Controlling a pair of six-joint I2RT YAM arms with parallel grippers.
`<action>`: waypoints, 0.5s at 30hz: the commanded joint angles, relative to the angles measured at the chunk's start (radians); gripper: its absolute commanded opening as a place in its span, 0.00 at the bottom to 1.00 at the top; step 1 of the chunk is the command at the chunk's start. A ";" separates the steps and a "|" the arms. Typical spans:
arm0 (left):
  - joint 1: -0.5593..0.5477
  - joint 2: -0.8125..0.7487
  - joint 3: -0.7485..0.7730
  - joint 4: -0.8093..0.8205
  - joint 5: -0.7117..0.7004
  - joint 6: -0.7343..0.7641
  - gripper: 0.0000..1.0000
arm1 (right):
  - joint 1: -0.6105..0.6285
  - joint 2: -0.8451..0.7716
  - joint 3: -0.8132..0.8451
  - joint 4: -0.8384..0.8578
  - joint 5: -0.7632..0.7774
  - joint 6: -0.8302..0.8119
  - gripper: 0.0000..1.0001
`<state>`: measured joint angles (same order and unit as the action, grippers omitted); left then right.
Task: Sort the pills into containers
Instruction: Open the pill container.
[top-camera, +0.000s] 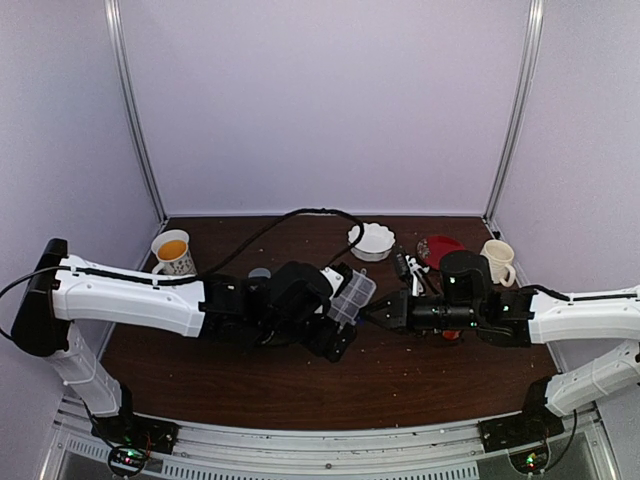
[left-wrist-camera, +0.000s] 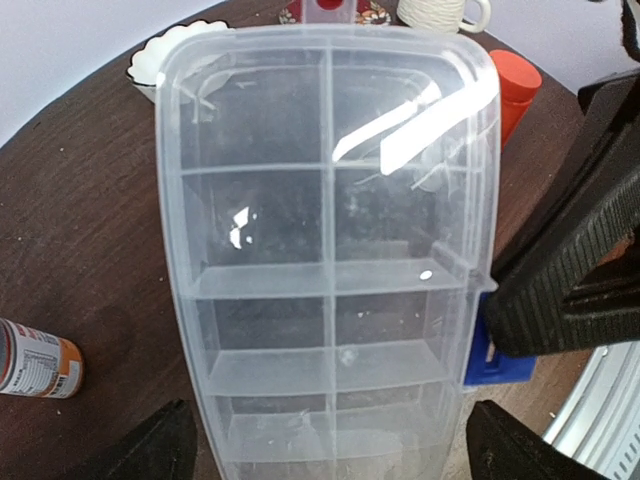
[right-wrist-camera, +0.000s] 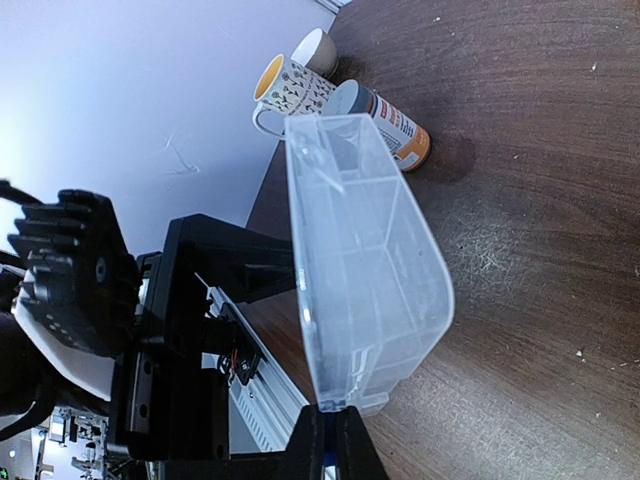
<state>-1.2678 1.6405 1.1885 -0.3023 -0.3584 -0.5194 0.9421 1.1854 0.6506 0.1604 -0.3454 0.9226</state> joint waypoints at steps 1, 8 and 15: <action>0.048 -0.007 -0.035 0.089 0.106 -0.037 0.97 | 0.001 0.003 0.034 0.008 -0.019 0.000 0.00; 0.073 -0.008 -0.050 0.104 0.166 -0.027 0.92 | 0.000 0.002 0.032 0.008 -0.022 -0.001 0.00; 0.075 -0.002 -0.040 0.092 0.178 -0.013 0.91 | 0.001 -0.003 0.031 0.000 -0.020 -0.006 0.00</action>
<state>-1.2030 1.6405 1.1442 -0.2359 -0.2039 -0.5411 0.9421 1.1889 0.6514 0.1600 -0.3603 0.9226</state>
